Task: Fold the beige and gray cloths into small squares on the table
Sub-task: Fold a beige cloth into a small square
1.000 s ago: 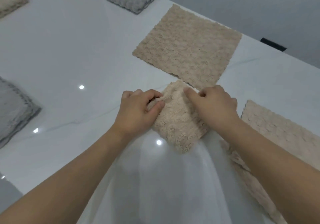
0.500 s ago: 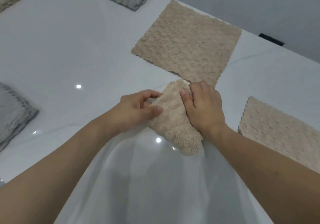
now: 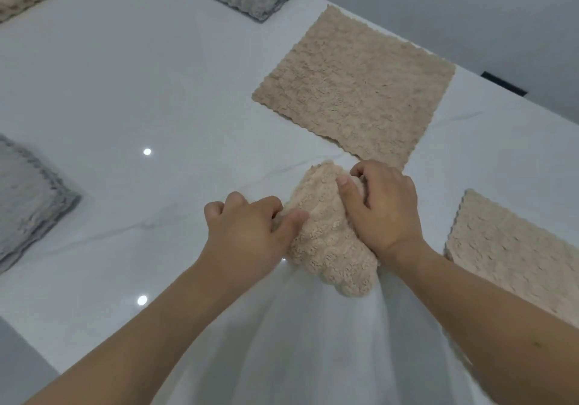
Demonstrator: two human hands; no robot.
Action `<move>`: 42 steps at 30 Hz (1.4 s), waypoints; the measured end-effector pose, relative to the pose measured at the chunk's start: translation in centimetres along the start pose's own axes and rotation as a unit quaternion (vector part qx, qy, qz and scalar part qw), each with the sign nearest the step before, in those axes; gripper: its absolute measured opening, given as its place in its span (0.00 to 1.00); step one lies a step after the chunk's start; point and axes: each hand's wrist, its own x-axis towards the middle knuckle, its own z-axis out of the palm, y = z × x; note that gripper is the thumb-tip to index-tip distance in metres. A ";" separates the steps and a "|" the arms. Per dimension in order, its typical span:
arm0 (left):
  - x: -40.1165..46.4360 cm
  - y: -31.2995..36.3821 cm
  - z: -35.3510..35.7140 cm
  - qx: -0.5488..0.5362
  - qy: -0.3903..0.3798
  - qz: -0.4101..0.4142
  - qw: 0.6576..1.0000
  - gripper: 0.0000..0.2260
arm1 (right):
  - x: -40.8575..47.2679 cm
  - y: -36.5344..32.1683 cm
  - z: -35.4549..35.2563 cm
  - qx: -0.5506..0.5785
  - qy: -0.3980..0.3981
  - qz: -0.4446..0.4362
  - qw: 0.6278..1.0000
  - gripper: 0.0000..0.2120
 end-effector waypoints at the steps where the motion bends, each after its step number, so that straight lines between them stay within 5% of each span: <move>1: -0.3 -0.1 0.5 -0.003 0.024 0.002 1.000 0.24 | -0.1 0.1 0.0 -0.008 -0.001 -0.004 1.000 0.17; 5: -0.7 -0.4 2.1 0.015 0.162 0.073 0.984 0.19 | -0.2 0.1 0.1 -0.032 -0.005 -0.024 0.999 0.20; 12: -0.5 -0.4 2.5 0.024 0.190 0.086 0.978 0.15 | -0.6 -0.4 -2.0 0.118 -0.083 0.018 0.989 0.16; 15: -0.3 -0.3 2.4 0.003 0.196 0.068 0.978 0.10 | -0.7 -0.1 -2.6 0.005 -0.171 -0.009 0.985 0.13; 18: -0.5 0.0 2.2 -0.020 0.218 0.062 0.974 0.04 | -1.7 0.2 -1.4 -0.093 -0.058 -0.066 0.992 0.16; 22: -2.7 0.7 2.4 -0.032 0.268 0.182 0.945 0.08 | -2.6 0.7 -0.4 -0.033 0.012 -0.024 0.999 0.16; 24: -4.9 1.7 3.5 -0.031 0.259 0.222 0.939 0.17 | -2.3 0.7 -0.8 -0.027 -0.009 -0.012 1.000 0.15; 28: -8.2 3.6 6.5 0.043 0.222 0.176 0.958 0.30 | -2.2 0.7 -1.0 -0.027 -0.023 -0.007 0.999 0.16; 33: -8.5 4.1 6.6 0.062 0.226 0.131 0.963 0.22 | -2.2 0.7 -1.1 -0.027 -0.024 -0.005 0.999 0.16; 42: -7.3 5.0 6.6 0.115 0.173 0.082 0.975 0.21 | -2.2 0.7 -0.9 -0.024 0.002 0.021 0.999 0.14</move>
